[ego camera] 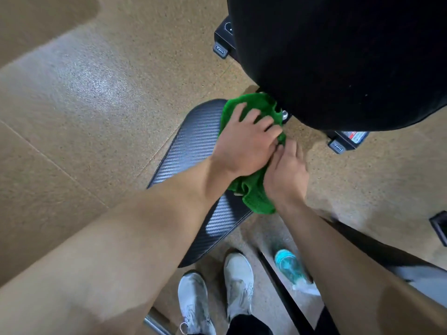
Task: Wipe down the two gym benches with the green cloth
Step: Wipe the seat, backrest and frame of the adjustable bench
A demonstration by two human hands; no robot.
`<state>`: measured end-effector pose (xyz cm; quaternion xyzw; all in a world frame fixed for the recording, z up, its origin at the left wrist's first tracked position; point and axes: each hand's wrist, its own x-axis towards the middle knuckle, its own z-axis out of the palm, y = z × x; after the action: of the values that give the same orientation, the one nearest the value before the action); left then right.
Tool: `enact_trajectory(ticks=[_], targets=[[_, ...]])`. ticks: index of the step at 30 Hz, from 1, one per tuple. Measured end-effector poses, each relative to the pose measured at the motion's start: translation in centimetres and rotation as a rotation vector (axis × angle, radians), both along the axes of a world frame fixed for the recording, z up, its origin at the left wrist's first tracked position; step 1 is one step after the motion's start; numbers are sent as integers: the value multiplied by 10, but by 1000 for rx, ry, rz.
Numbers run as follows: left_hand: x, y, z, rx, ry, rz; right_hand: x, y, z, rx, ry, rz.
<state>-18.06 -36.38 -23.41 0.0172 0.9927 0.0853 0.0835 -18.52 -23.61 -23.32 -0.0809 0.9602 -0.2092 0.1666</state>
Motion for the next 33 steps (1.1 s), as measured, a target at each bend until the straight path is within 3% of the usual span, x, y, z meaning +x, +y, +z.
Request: enact_trajectory(ticks=[3, 6, 10, 13, 15, 18, 23, 27, 33], targets=[[1, -25, -8, 46, 44, -87, 4, -6, -6, 55, 86, 75], [-6, -49, -5, 4, 64, -15, -12, -37, -5, 176, 129, 196], [-1, -64, 0, 91, 13, 312, -28, -77, -4, 179, 123, 320], [36, -71, -2, 211, 3, 660, -30, -100, -3, 210, 135, 529], [61, -62, 1, 185, -14, 840, -29, -109, -3, 206, 171, 699], [68, -50, 5, 78, -19, 898, -29, -108, -4, 150, 188, 751], [34, -43, -3, -49, -75, 744, -31, -60, -5, 152, 68, 530], [9, -24, -8, -88, -61, 450, -23, -20, -7, 54, -8, 296], [26, 4, -11, 6, 41, 81, 17, -6, -14, -415, -45, -340]])
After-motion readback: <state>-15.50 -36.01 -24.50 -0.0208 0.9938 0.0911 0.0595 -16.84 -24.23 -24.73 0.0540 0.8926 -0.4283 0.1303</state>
